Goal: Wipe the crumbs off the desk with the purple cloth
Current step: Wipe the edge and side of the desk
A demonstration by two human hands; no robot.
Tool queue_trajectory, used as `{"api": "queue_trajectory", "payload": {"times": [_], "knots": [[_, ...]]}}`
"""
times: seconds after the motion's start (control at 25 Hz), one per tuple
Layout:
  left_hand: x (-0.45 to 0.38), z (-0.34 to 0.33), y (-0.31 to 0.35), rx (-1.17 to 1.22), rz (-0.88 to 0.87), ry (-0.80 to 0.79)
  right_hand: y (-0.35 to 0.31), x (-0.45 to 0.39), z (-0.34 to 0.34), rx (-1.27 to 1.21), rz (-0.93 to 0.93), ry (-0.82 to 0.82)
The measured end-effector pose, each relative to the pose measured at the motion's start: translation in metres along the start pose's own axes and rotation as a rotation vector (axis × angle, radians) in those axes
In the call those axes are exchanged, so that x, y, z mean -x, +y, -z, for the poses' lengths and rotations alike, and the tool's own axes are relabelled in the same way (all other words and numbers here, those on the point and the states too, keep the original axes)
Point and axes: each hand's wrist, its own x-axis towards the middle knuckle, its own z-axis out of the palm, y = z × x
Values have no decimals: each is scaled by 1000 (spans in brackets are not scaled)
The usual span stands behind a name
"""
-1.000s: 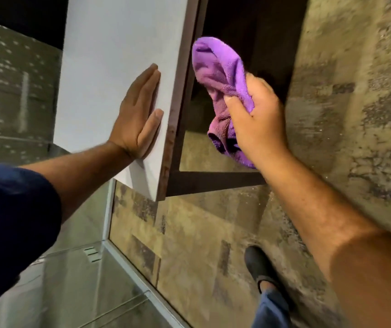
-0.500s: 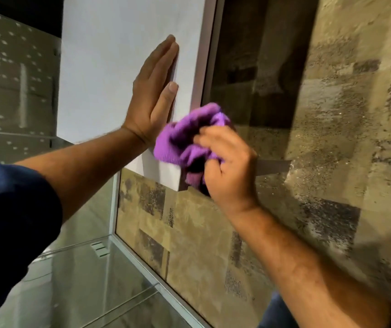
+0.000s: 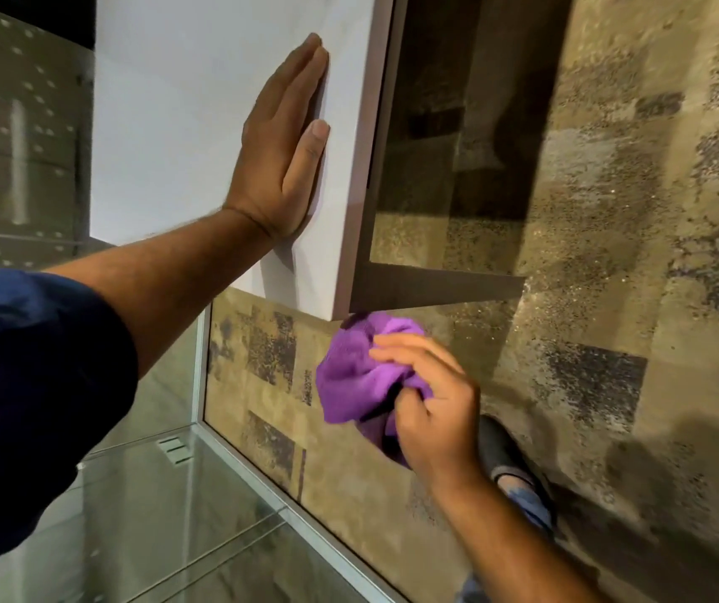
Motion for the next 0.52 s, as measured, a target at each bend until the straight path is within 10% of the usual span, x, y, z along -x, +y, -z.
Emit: {"api": "queue_trajectory", "payload": {"times": [0.2,0.52], "knots": [[2,-2,-1,8,1,0,-32,-78,-12,-151,-1,285],[4,-2,-6,-47,46,45,-24,-45,-38,115,259,31]]}}
